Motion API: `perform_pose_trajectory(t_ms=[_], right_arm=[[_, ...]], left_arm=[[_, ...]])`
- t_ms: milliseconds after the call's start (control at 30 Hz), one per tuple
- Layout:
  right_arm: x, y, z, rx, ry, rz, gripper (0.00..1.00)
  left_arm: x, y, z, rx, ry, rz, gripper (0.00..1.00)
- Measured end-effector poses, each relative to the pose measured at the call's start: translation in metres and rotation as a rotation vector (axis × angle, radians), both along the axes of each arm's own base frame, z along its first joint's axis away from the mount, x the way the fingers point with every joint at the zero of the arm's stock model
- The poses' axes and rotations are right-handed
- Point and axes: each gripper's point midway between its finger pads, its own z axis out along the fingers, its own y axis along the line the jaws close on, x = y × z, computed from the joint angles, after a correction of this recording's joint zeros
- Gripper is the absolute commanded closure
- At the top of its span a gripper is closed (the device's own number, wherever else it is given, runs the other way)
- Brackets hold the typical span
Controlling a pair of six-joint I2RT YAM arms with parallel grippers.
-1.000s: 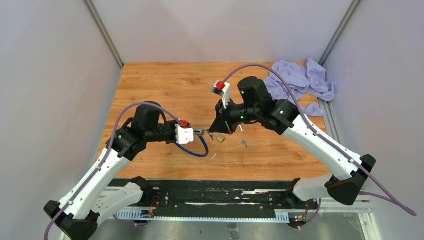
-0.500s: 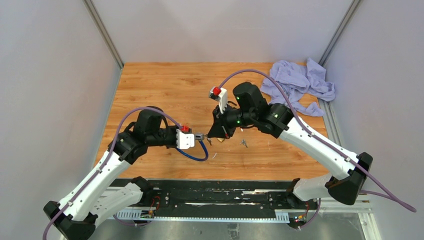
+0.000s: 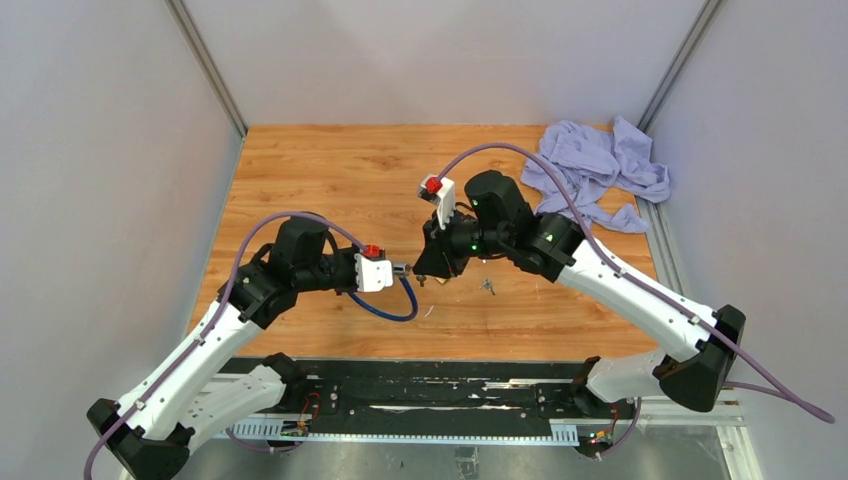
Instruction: Unlock with the key
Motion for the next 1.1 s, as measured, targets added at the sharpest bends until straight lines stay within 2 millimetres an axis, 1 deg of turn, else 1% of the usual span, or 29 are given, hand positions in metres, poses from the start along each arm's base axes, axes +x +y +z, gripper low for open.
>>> perform_pose_trajectory(t_ms=[67, 100, 133, 233, 367, 467, 567, 600, 700, 900, 1100], right_arm=[[0.002, -0.002, 0.001, 0.003, -0.018, -0.011, 0.67], [0.001, -0.003, 0.001, 0.006, -0.021, -0.014, 0.6], [0.0, -0.005, 0.003, 0.01, -0.026, -0.017, 0.57], [-0.002, -0.018, 0.01, 0.032, -0.043, -0.027, 0.51], [-0.003, -0.038, 0.025, 0.084, -0.061, -0.039, 0.48], [-0.01, -0.043, 0.033, 0.116, -0.059, -0.008, 0.48], [-0.016, -0.04, 0.035, 0.133, -0.049, 0.037, 0.5], [-0.016, -0.039, 0.034, 0.132, -0.044, 0.045, 0.53], [-0.013, -0.031, 0.029, 0.121, -0.023, 0.065, 0.6], [-0.004, -0.016, 0.02, 0.108, 0.008, 0.086, 0.7], [-0.002, -0.013, 0.018, 0.109, 0.015, 0.094, 0.71]], left_arm=[[0.001, -0.005, 0.005, -0.02, -0.013, -0.006, 1.0], [0.002, -0.005, 0.006, -0.024, -0.018, -0.007, 1.0], [0.003, -0.006, 0.008, -0.027, -0.026, -0.003, 1.0], [0.007, -0.004, 0.01, -0.028, -0.047, 0.013, 1.0], [0.007, -0.001, 0.007, -0.016, -0.053, 0.024, 1.0], [0.007, 0.0, 0.006, -0.014, -0.052, 0.026, 1.0], [0.007, -0.001, 0.005, -0.014, -0.046, 0.022, 1.0], [0.006, -0.002, 0.005, -0.014, -0.042, 0.02, 1.0], [0.005, -0.003, 0.001, -0.011, -0.022, 0.011, 1.0], [0.001, -0.004, -0.003, -0.003, 0.007, -0.004, 1.0], [-0.002, -0.005, 0.0, -0.007, 0.011, -0.014, 1.0]])
